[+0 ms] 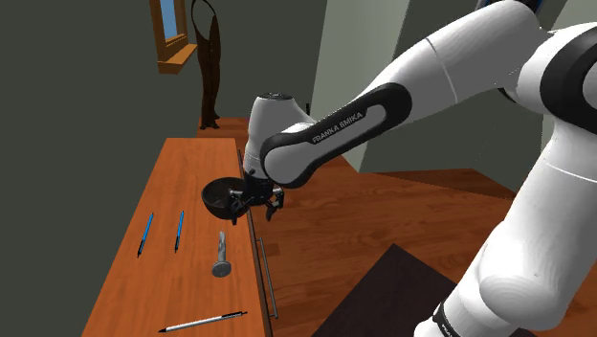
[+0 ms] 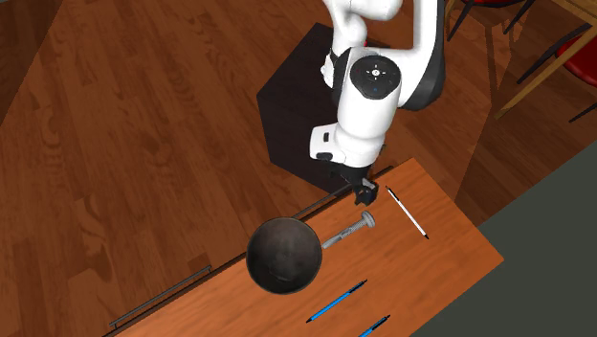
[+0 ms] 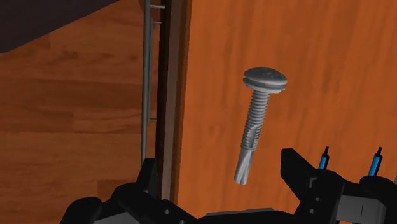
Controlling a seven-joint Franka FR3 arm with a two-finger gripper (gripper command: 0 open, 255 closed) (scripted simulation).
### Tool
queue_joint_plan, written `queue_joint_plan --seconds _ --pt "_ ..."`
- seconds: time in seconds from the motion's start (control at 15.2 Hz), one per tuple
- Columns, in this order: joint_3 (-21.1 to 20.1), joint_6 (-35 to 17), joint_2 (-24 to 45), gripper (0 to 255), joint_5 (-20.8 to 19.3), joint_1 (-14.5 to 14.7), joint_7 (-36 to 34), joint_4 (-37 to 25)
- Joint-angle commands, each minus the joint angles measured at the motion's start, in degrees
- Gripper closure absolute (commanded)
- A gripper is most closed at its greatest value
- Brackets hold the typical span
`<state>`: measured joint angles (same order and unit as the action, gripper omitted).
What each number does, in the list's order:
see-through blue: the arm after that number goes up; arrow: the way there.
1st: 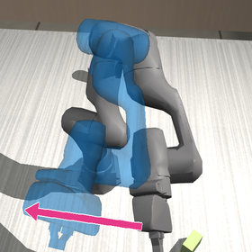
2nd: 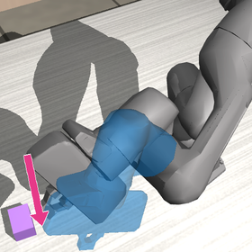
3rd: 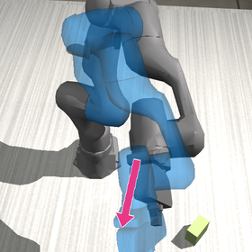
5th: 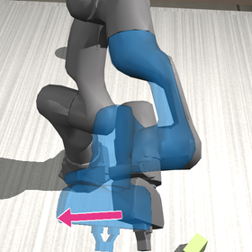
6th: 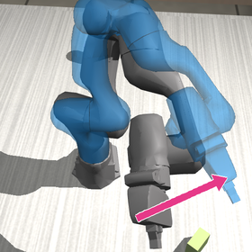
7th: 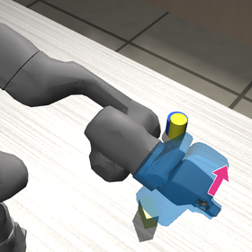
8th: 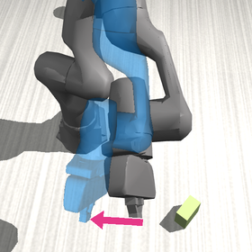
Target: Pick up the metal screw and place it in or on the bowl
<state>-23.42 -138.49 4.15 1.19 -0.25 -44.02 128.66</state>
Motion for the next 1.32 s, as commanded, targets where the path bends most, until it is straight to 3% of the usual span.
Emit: queue_joint_plan --seconds 0.0,0.4,1.25 --pt "0.0 -2.0 4.7 0 -1.9 0.7 -3.9 -2.4" --pt "2.4 -5.6 18.6 0 -6.4 4.8 -13.9 -12.3" --pt "4.0 -9.6 23.5 0 -8.5 6.5 -15.3 -13.1"
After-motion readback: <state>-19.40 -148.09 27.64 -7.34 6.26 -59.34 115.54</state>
